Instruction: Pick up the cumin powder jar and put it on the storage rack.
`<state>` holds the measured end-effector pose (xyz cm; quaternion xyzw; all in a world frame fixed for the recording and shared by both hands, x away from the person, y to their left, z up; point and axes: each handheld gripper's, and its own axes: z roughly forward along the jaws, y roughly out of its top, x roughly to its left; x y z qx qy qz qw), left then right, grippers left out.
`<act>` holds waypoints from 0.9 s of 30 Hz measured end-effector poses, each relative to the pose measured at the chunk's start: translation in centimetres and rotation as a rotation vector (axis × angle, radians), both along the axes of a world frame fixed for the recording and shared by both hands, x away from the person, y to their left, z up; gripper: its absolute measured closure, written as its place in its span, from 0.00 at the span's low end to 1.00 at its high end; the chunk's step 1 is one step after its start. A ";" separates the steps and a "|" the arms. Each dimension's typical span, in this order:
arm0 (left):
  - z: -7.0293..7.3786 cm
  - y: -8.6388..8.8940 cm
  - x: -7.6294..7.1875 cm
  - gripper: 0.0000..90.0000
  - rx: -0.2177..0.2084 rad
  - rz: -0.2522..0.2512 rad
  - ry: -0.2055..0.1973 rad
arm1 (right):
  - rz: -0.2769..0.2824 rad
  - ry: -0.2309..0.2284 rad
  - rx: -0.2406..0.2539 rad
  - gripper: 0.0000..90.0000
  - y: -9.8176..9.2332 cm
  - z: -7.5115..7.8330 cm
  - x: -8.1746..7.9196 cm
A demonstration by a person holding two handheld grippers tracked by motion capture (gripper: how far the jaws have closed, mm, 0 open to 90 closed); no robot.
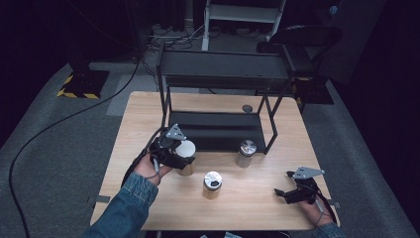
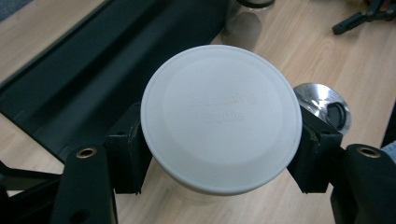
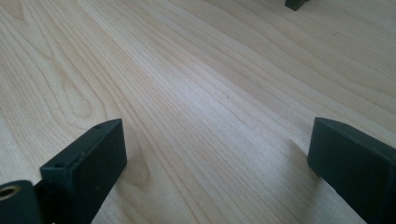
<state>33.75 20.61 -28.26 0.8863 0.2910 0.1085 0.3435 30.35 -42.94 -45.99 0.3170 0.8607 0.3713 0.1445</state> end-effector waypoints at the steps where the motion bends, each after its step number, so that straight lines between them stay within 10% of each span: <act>1: 0.1 -0.1 0.2 0.37 0.003 0.001 -0.001 | 0.000 0.000 0.000 0.05 0.0 0.0 0.0; 27: 0.1 -0.7 7.1 0.37 0.005 0.091 -0.007 | 0.000 0.001 0.001 0.05 0.0 0.0 0.0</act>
